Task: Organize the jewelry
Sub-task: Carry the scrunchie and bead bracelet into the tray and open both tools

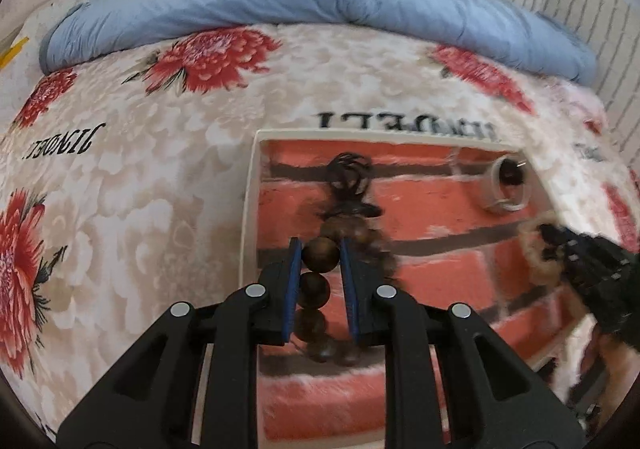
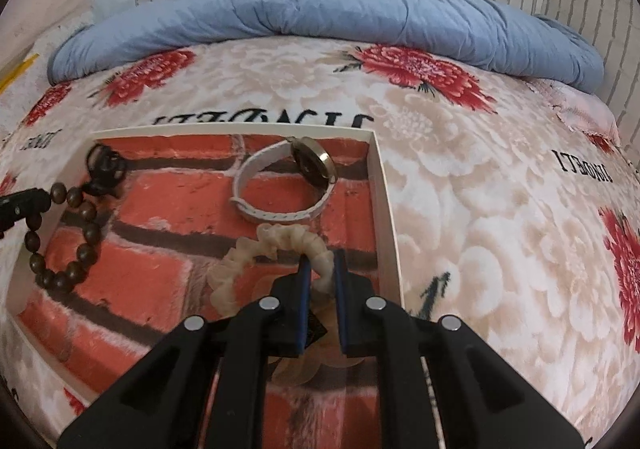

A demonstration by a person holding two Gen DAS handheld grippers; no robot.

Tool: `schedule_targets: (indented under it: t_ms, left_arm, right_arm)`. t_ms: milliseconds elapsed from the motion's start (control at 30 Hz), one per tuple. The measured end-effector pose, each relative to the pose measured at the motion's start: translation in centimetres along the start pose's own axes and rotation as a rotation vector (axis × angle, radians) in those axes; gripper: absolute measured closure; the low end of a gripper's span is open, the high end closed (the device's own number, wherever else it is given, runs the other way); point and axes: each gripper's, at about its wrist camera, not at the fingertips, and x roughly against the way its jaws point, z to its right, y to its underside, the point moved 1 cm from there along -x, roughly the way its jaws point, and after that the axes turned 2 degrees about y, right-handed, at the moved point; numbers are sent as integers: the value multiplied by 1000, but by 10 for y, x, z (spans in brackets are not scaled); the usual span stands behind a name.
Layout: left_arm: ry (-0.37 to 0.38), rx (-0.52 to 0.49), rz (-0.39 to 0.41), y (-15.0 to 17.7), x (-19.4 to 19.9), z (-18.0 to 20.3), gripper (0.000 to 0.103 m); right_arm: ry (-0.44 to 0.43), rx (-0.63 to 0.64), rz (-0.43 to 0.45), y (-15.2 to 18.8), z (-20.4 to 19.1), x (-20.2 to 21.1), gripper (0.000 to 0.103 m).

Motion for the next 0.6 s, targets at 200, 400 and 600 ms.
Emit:
schedule_targets:
  t_ms: [200, 400, 600]
  left_arm:
    - [-46, -10, -28, 1, -25, -3, 84]
    - [-54, 1, -32, 1, -36, -6, 84]
    - [-35, 3, -48, 4, -32, -4, 72]
  right_arm:
    - [2, -24, -40, -14, 2, -19, 91]
    - [13, -29, -65, -20, 3, -30, 88]
    - [-17, -7, -98, -17, 0, -28, 54]
